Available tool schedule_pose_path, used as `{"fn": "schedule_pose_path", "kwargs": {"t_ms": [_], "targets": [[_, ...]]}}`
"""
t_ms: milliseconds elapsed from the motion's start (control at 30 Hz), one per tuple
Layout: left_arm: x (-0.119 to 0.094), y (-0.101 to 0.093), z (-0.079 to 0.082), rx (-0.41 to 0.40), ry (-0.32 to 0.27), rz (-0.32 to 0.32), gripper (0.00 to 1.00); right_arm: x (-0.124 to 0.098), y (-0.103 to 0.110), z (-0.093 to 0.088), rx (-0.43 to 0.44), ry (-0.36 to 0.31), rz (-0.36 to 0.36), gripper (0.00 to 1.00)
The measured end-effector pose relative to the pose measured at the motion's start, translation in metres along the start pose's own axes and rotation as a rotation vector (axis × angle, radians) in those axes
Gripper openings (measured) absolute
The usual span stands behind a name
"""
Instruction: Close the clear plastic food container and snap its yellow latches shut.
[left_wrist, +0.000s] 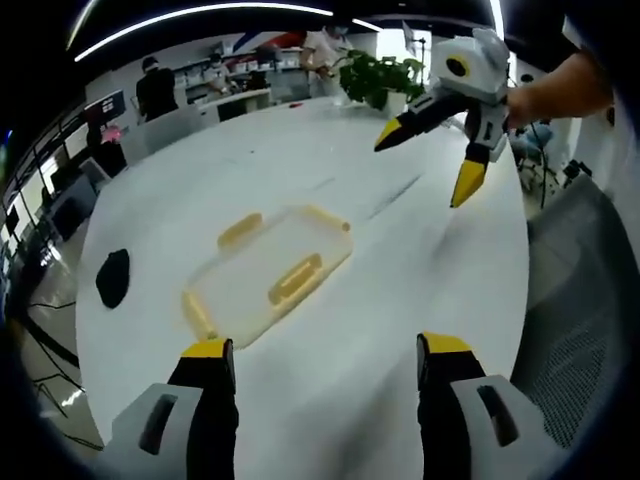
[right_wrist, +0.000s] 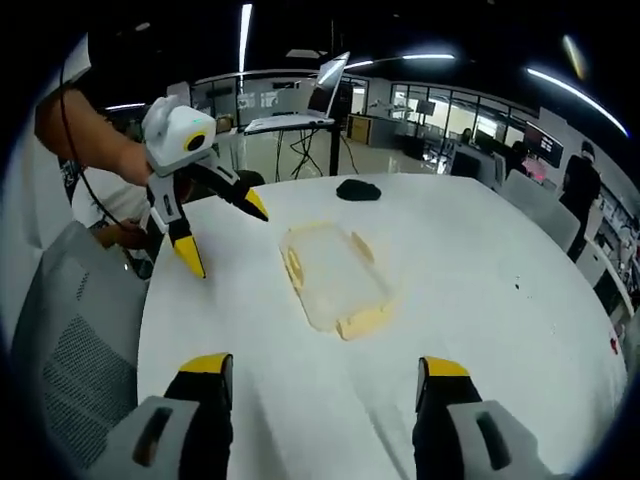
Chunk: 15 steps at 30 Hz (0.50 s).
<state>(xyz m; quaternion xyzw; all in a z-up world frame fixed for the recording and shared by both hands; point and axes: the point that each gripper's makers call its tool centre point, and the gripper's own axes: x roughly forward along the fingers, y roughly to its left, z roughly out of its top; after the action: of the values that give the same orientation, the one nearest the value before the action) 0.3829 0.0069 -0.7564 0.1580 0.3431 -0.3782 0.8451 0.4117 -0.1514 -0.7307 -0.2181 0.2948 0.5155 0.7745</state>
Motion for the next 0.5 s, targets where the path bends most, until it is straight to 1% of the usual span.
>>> {"fn": "schedule_pose_path", "kwargs": {"t_ms": [267, 500], "targets": [[0.002, 0.013, -0.002, 0.013, 0.012, 0.002, 0.71, 0.008, -0.007, 0.006, -0.019, 0.003, 0.008, 0.74], [0.002, 0.024, -0.001, 0.019, 0.015, 0.008, 0.71, 0.013, -0.007, 0.009, -0.032, 0.004, 0.026, 0.74]]}}
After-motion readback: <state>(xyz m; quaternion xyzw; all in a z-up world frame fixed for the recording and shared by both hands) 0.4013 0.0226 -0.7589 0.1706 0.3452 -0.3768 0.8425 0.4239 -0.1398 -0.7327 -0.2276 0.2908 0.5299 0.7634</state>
